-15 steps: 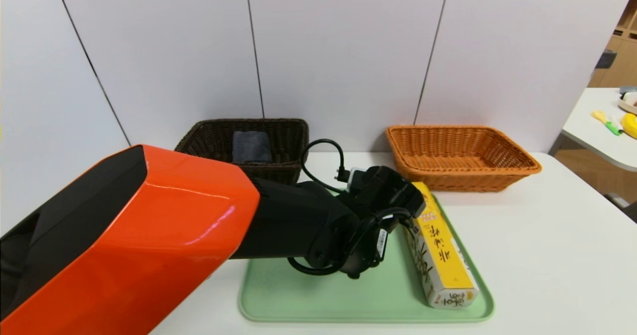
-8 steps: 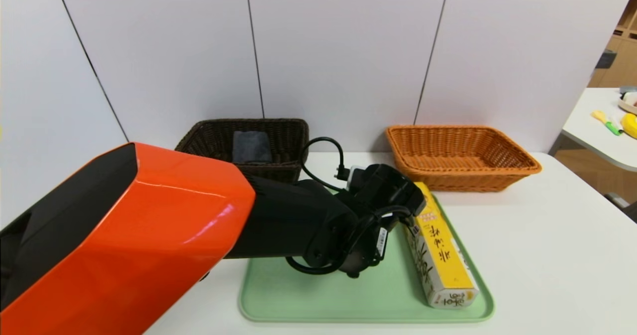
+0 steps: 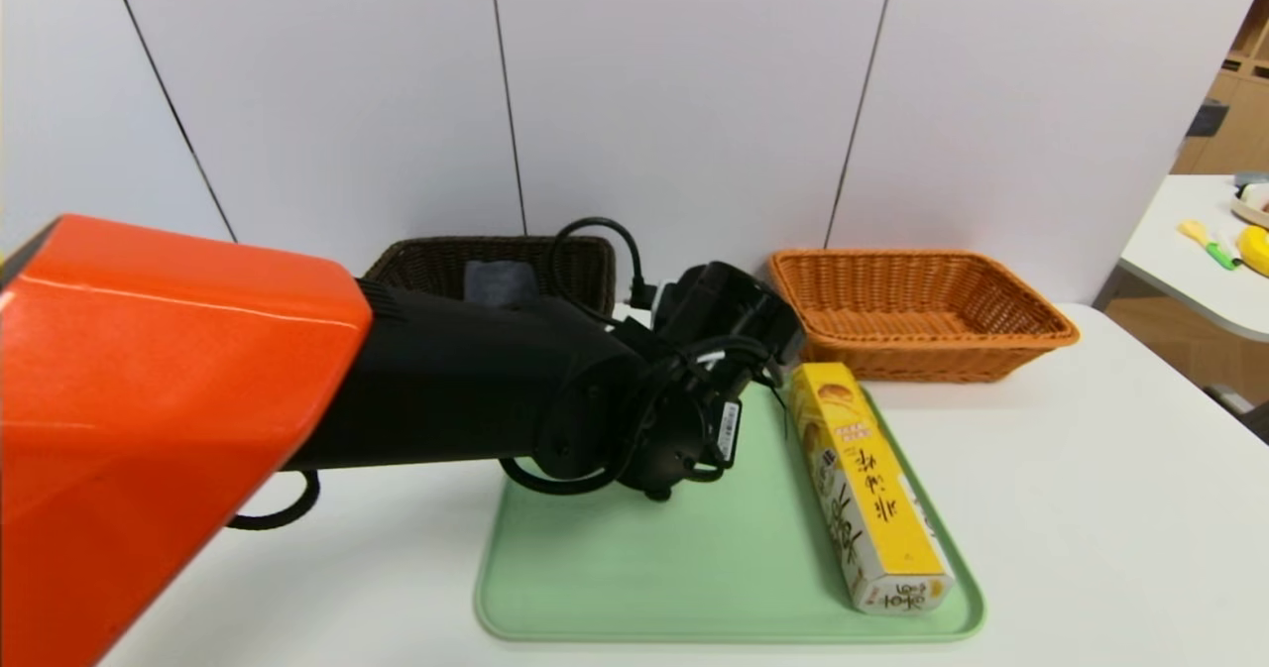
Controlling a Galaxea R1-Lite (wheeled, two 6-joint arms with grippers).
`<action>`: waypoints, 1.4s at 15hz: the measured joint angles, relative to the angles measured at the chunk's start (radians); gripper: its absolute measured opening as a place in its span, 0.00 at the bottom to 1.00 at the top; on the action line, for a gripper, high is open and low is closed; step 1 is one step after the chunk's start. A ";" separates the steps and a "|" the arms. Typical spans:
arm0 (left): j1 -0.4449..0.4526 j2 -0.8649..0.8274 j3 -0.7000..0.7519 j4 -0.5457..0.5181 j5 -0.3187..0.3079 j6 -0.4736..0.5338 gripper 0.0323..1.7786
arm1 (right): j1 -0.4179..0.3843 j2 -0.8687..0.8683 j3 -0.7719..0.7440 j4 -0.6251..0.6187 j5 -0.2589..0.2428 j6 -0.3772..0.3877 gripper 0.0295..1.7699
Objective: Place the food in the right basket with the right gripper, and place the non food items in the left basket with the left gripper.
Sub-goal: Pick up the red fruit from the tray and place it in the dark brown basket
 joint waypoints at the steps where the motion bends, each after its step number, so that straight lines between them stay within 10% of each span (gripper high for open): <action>1: 0.013 -0.020 -0.001 0.000 0.000 0.000 0.37 | 0.000 0.000 0.000 0.000 0.000 0.000 0.96; 13: 0.376 -0.111 -0.084 -0.027 -0.016 0.353 0.36 | 0.000 0.000 0.000 0.000 0.000 0.000 0.96; 21: 0.560 0.012 -0.118 -0.088 -0.223 0.449 0.35 | 0.000 0.000 0.000 0.000 0.000 0.000 0.96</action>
